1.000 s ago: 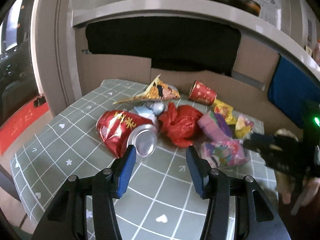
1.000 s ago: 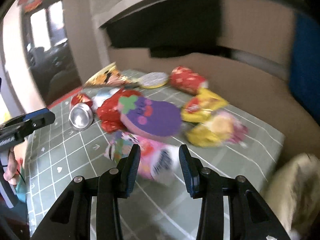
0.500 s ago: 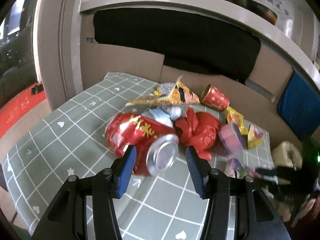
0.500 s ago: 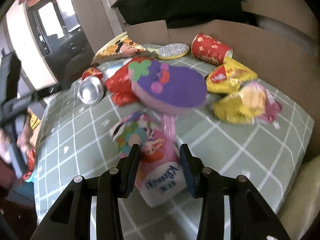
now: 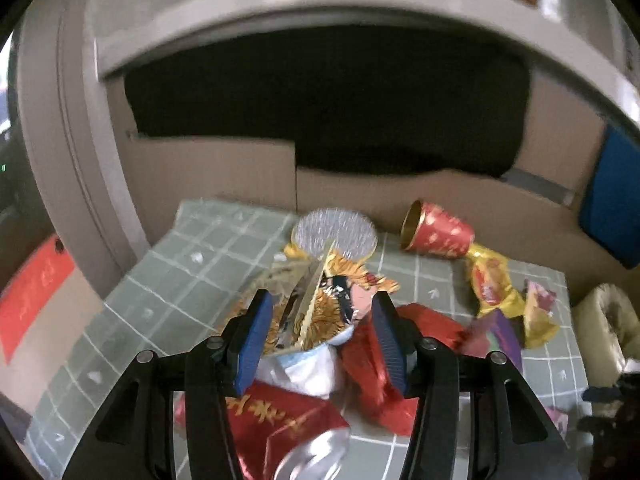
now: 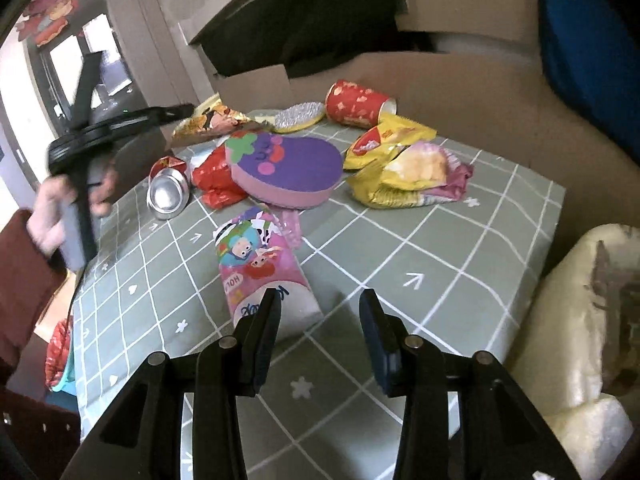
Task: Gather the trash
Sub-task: 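Grasp the yellow snack bag with the left tool while the right tool approaches the pink tissue pack, then grasp the pink tissue pack with the right tool while the left tool holds the snack bag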
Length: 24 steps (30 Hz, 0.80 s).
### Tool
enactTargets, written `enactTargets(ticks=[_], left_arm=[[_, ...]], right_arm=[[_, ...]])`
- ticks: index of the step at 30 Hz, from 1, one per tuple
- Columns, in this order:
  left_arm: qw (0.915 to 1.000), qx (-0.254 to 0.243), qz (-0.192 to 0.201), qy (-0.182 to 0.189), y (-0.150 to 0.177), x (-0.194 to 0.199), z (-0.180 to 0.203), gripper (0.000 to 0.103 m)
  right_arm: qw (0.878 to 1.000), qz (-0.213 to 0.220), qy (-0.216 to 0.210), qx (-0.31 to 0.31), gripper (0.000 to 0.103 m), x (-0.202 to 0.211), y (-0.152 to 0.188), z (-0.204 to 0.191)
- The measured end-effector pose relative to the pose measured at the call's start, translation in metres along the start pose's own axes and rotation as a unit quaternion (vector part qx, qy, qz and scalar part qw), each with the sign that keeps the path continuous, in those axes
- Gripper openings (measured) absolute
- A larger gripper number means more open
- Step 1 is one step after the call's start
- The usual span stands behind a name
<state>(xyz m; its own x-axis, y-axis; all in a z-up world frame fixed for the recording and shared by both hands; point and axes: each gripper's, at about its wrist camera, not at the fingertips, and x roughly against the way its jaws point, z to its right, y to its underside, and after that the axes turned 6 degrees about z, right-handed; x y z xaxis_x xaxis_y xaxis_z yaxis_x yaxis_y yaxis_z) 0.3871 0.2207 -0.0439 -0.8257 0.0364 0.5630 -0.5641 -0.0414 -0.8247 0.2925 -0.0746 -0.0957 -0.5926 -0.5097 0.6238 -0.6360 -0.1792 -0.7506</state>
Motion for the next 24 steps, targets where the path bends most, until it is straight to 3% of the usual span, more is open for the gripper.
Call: enactTargets(ticks=[3,6,9,14,24], left_arm=[[0.9985,0.025,-0.048,0.01,0.004,-0.027,-0.002,0.052],[0.997,0.03,-0.065,0.027,0.014,-0.037,0.0,0.049],[0.9976,0.05,-0.045,0.014,0.021,-0.027,-0.001,0.03],[0.9959,0.079,-0.025,0.037,0.026,0.005,-0.001,0.016],[0.9939,0.068,-0.002,0.087,0.044,0.074,0.033,0.012]], right_arm=[[1.0,0.002,-0.004,0.001,0.04,0.002,-0.003,0.001],[1.0,0.006,-0.015,0.0,0.039,0.002,-0.006,0.001],[1.0,0.005,-0.01,0.003,0.04,-0.001,-0.006,-0.001],[1.0,0.005,-0.011,0.012,0.039,-0.002,-0.004,-0.007],[0.997,-0.011,-0.043,0.068,0.04,-0.018,-0.017,-0.04]])
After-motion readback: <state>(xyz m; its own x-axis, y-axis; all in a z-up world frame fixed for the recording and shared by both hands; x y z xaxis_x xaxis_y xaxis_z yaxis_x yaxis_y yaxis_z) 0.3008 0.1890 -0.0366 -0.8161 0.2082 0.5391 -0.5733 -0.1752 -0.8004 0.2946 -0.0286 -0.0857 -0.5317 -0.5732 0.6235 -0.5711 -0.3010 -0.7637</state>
